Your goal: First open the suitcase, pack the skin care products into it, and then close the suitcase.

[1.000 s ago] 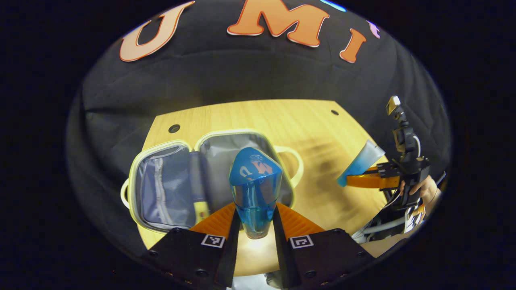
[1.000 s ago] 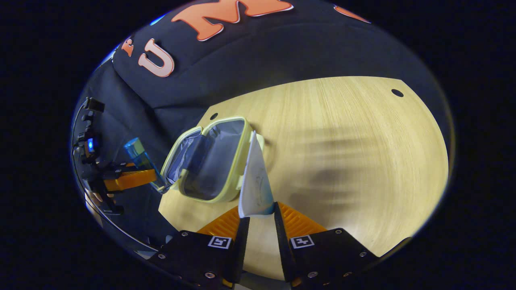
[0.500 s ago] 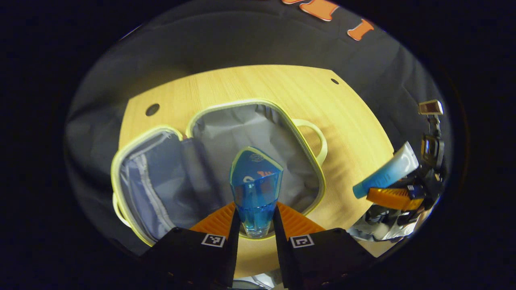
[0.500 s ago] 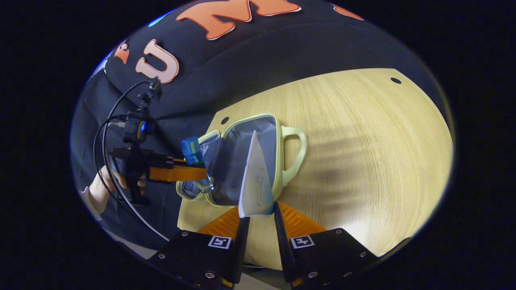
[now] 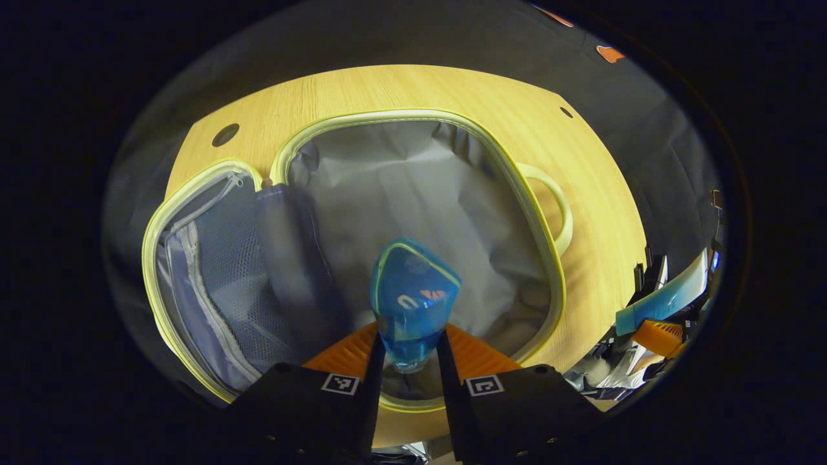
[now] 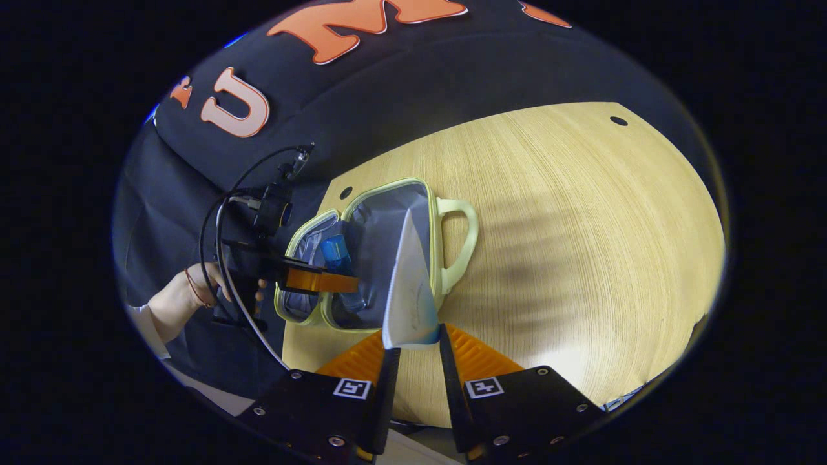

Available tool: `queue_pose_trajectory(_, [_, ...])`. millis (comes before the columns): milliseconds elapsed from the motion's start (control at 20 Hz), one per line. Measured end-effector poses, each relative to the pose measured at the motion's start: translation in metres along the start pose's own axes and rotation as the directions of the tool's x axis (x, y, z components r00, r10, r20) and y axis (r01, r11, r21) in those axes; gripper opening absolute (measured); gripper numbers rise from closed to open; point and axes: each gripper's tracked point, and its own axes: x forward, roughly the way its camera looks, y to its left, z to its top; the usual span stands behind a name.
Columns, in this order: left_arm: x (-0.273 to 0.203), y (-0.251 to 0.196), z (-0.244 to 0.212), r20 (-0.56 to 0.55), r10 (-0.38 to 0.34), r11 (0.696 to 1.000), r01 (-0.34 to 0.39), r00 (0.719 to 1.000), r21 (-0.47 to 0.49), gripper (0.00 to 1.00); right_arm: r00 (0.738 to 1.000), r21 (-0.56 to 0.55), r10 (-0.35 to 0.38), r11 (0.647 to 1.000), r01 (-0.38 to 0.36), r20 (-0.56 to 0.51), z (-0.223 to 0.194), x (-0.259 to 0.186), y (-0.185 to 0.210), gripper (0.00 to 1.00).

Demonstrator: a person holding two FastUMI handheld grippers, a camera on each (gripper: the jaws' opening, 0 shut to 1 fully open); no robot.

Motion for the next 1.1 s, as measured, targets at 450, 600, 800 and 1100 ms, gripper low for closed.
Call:
queue_pose_trajectory(450, [-0.035,-0.004,0.023,0.208,0.000,1.000,-0.007,0.978,0.030,0.98,1.000,-0.055,0.007,0.998,-0.009,-0.029,0.022,0.008,0.013,0.39])
queue_pose_trajectory(600, [-0.086,0.004,0.032,0.389,0.003,1.000,0.000,0.921,-0.007,0.96,0.999,-0.132,-0.008,0.991,0.001,-0.050,0.042,0.009,0.022,0.39])
queue_pose_trajectory(800, [-0.163,0.043,0.042,0.617,0.068,0.997,-0.025,0.784,-0.078,0.98,0.994,-0.256,-0.039,0.967,0.012,-0.101,0.066,0.022,0.042,0.39])
queue_pose_trajectory(1100, [-0.243,0.113,-0.012,0.711,0.254,0.963,-0.103,0.656,-0.249,0.97,0.974,-0.266,-0.018,0.963,-0.044,-0.227,0.067,0.059,0.079,0.39])
